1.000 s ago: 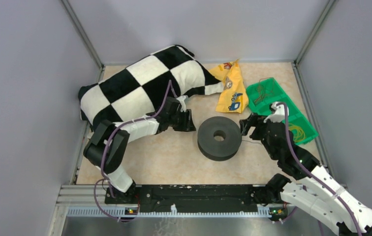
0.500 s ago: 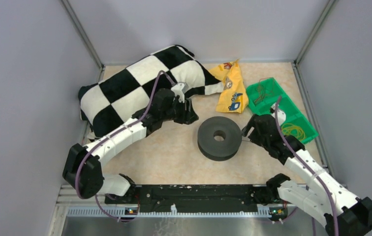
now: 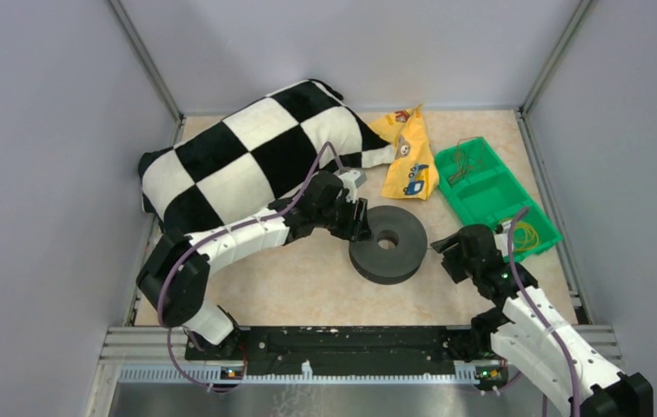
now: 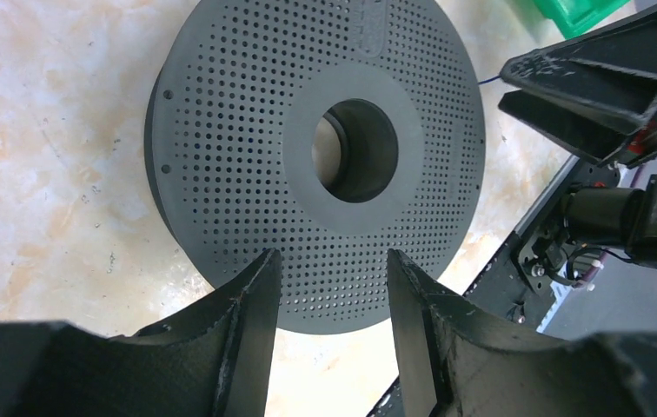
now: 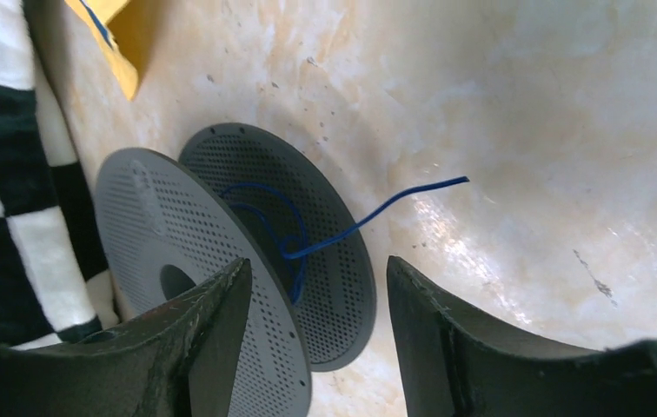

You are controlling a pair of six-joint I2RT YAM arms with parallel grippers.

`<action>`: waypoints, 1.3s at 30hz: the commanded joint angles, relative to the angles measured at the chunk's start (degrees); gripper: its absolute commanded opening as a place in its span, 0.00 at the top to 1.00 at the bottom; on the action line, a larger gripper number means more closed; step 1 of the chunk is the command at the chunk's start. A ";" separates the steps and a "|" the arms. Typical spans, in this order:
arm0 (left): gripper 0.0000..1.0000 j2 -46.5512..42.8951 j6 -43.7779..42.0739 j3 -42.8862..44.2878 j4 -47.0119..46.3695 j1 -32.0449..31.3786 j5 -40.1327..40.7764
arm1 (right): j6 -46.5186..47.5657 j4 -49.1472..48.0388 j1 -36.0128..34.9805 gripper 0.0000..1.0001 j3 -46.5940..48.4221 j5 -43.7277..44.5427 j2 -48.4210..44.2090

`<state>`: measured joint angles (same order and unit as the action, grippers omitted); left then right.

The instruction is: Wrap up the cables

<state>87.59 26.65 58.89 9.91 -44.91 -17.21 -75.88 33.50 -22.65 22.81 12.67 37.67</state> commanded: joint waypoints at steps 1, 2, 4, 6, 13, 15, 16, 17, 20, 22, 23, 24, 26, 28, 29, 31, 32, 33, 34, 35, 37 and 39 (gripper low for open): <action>0.46 1.12 0.09 1.47 -3.16 -0.44 -1.32 | -4.18 -4.14 1.22 0.42 0.32 3.39 -0.08; 0.46 1.41 0.07 1.34 -3.20 -0.45 -1.35 | -3.52 -4.56 1.58 0.43 0.30 4.21 0.00; 0.46 1.93 -0.02 1.24 -3.17 -0.47 -1.48 | -2.14 -5.00 2.64 0.44 0.62 5.38 0.91; 0.46 2.41 -0.03 1.14 -3.15 -0.53 -1.65 | -0.53 -6.12 4.60 0.44 0.74 4.19 2.70; 0.46 3.56 -0.19 0.96 -3.23 -0.63 -1.44 | 2.18 -10.71 7.09 0.54 0.84 3.48 7.23; 0.46 3.87 -0.24 1.03 -3.29 -0.67 -1.63 | 3.99 -11.83 7.10 0.61 1.39 4.48 8.49; 0.46 4.04 -0.28 1.05 -3.25 -0.74 -1.71 | 4.85 -12.18 7.11 0.65 1.89 5.00 9.35; 0.46 4.22 -0.29 1.09 -3.27 -0.71 -1.83 | 5.97 -12.55 7.10 0.68 2.51 5.36 10.26; 0.46 4.93 -0.50 1.22 -3.24 -0.75 -2.19 | 9.76 -14.38 7.10 0.84 4.43 5.26 13.25; 0.46 5.54 -0.70 1.38 -3.08 -0.74 -2.41 | 11.90 -16.17 7.10 0.95 5.70 4.73 15.26; 0.46 5.90 -0.79 1.47 -3.12 -0.71 -2.58 | 13.01 -16.98 7.10 1.00 6.26 4.42 16.36; 0.46 6.25 -0.95 1.53 -3.16 -0.72 -2.83 | 14.17 -17.67 7.10 1.00 7.06 3.96 17.43; 0.46 6.97 -1.15 1.66 -3.13 -0.71 -2.98 | 16.90 -18.80 7.10 1.00 8.85 2.80 20.04; 0.47 7.80 -1.25 1.75 -3.08 -0.78 -3.23 | 19.71 -19.44 7.10 1.00 11.06 1.39 23.20; 0.47 8.00 -1.32 1.75 -3.13 -0.77 -3.26 | 20.70 -20.19 7.10 1.00 11.63 0.34 24.50; 0.47 8.34 -1.41 1.76 -3.20 -0.79 -3.43 | 22.92 -20.81 7.10 1.00 13.70 -1.66 27.19; 0.47 8.57 -1.49 1.81 -3.29 -0.74 -3.60 | 24.16 -21.54 7.10 1.00 14.46 -3.14 28.44; 0.47 8.70 -1.58 1.83 -3.22 -0.74 -3.67 | 25.30 -22.00 7.10 1.00 15.18 -4.45 29.78; 0.46 8.80 -1.65 1.84 -3.30 -0.77 -3.81 | 26.10 -22.38 7.09 1.00 15.97 -5.76 31.12; 0.47 8.96 -1.83 1.84 -3.28 -0.78 -3.92 | 27.38 -23.05 7.09 1.00 16.65 -7.17 32.34; 0.46 9.36 -1.80 1.53 -3.52 -0.74 -4.20 | 29.68 -23.42 7.07 1.00 18.49 -9.62 34.67; 0.47 9.81 -1.53 0.76 -4.87 -0.76 -5.16 | 31.88 -22.73 7.10 1.00 20.62 -11.06 37.00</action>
<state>94.89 26.04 59.92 6.83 -45.43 -21.04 -50.63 13.02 -15.94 38.13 7.05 71.40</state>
